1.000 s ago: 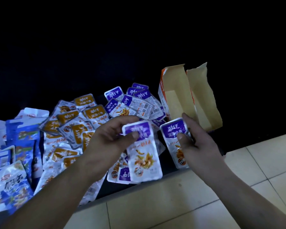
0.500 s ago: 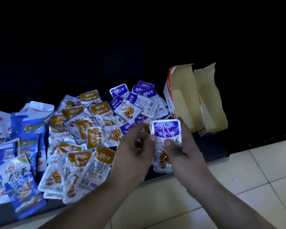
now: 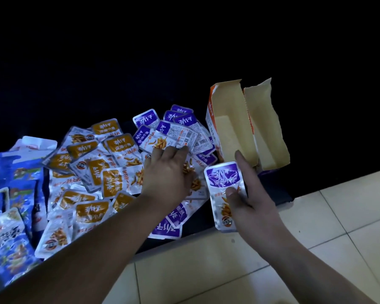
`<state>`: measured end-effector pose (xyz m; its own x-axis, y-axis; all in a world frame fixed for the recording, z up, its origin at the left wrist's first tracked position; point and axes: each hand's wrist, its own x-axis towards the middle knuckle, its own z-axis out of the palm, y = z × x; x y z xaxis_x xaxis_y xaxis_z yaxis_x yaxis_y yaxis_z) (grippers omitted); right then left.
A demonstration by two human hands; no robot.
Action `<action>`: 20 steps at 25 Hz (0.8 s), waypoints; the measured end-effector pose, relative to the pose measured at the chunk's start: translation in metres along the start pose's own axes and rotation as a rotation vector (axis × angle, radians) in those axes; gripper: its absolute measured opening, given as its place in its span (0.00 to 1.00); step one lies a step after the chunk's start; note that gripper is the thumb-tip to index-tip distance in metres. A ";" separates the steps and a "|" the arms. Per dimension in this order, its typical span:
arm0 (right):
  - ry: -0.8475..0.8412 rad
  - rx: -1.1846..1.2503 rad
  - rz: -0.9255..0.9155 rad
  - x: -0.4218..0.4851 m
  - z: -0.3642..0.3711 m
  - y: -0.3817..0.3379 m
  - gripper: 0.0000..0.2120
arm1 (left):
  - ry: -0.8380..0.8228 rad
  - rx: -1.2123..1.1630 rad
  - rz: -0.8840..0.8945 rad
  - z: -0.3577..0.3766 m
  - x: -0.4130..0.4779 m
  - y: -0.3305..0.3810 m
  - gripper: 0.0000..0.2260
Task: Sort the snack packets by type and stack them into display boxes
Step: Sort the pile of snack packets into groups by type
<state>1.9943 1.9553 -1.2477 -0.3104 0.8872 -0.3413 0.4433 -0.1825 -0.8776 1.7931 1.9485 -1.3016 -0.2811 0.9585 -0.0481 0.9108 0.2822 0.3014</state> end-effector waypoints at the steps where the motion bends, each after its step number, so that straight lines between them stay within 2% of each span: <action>1: -0.001 -0.002 0.003 0.000 0.001 0.000 0.33 | -0.005 0.006 0.005 0.002 0.003 0.000 0.33; 3: 0.007 0.000 0.019 0.004 0.000 0.000 0.33 | 0.023 -0.054 -0.010 -0.001 0.002 -0.003 0.33; 4: 0.017 0.000 0.028 0.006 0.000 -0.001 0.34 | 0.015 -0.157 -0.045 -0.004 0.000 -0.006 0.30; 7: 0.041 0.024 0.033 0.007 0.000 -0.003 0.34 | -0.137 -0.618 -0.296 -0.025 -0.012 -0.014 0.06; 9: 0.045 0.033 0.029 0.008 0.001 -0.005 0.34 | -0.101 -0.845 -0.450 -0.042 -0.028 -0.017 0.03; 11: 0.043 0.046 0.024 0.010 0.003 -0.008 0.34 | -0.026 -1.031 -0.498 -0.057 -0.044 -0.011 0.06; 14: 0.038 0.099 0.023 0.014 0.010 -0.013 0.33 | -0.101 -1.193 -0.357 -0.067 -0.061 0.006 0.22; 16: 0.049 0.161 0.038 0.015 0.016 -0.017 0.31 | -0.146 -1.187 -0.238 -0.058 -0.067 0.016 0.30; 20: 0.086 0.184 0.002 0.013 0.030 -0.021 0.23 | -0.054 -1.022 -0.146 -0.029 -0.074 0.024 0.34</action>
<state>1.9555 1.9580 -1.2439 -0.2330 0.9184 -0.3198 0.2802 -0.2515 -0.9264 1.8271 1.8833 -1.2631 -0.3316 0.9252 -0.1844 0.1699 0.2508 0.9530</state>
